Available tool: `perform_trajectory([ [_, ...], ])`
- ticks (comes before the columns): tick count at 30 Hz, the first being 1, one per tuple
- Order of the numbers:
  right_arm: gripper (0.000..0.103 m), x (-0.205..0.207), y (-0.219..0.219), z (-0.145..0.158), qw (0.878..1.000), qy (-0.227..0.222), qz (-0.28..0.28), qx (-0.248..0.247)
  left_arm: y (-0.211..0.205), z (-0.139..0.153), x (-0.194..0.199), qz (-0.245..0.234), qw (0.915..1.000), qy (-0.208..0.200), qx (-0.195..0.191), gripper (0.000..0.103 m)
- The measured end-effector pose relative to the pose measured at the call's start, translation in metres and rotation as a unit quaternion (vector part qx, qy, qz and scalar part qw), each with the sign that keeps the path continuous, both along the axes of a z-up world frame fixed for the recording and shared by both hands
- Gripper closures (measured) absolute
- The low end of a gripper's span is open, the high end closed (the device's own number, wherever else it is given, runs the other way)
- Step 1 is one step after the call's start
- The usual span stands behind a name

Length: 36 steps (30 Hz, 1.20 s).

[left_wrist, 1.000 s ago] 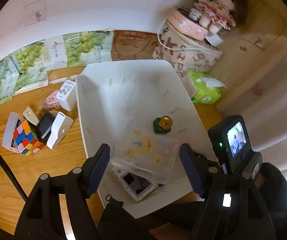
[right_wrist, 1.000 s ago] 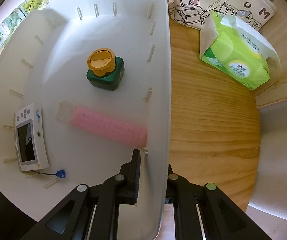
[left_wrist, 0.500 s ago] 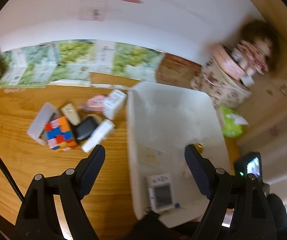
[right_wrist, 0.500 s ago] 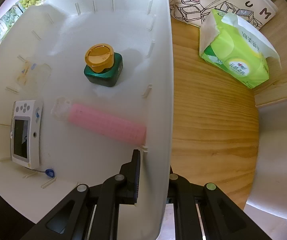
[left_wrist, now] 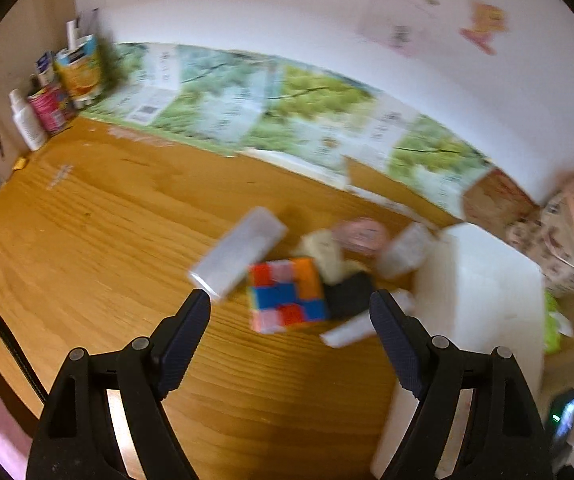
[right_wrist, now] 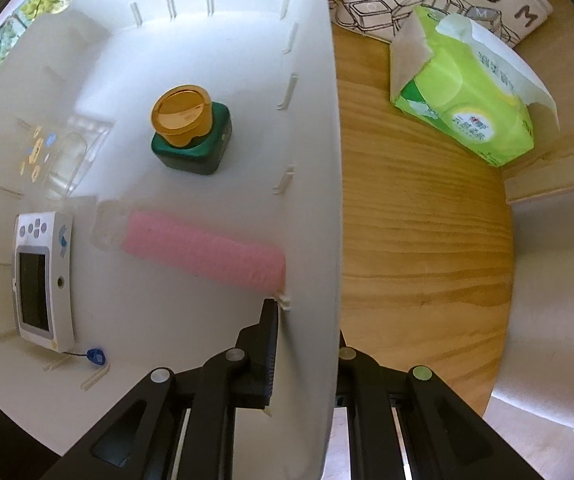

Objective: Organize rigid objects
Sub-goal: 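Move the left tool to the white translucent box and grasp it, then carry the white box over the tray and release it with the left tool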

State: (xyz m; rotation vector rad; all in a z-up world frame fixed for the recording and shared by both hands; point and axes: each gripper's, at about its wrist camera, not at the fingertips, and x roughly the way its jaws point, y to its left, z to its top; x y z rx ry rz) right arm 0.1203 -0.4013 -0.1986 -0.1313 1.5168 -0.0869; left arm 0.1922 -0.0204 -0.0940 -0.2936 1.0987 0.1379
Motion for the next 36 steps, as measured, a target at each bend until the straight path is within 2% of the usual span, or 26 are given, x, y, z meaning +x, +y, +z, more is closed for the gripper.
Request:
perform_trajectory([
  [5,0.090,0.003,-0.001,-0.002,1.000,0.005,-0.012,-0.003,0.022,-0.021,0.019,0.022,0.9994,0.024,0.013,0.019],
  [13,0.089,0.011,-0.007,-0.007,0.999,0.017,-0.033,-0.007,0.030,-0.052,0.047,0.025,0.9977,0.062,0.013,0.019],
  [21,0.089,0.013,-0.013,-0.016,0.998,0.026,-0.048,-0.006,0.035,-0.068,0.060,0.033,0.9959,0.082,0.015,0.019],
  [27,0.089,0.013,-0.015,-0.027,0.998,0.030,-0.047,-0.007,0.044,-0.079,0.061,0.038,0.9951,0.091,-0.001,0.020],
  [31,0.089,0.016,-0.017,-0.030,0.998,0.030,-0.046,-0.005,0.048,-0.083,0.062,0.045,0.9943,0.095,-0.016,0.029],
  [36,0.089,0.019,-0.019,-0.029,0.999,0.030,-0.046,-0.003,0.050,-0.087,0.062,0.048,0.9934,0.100,-0.031,0.051],
])
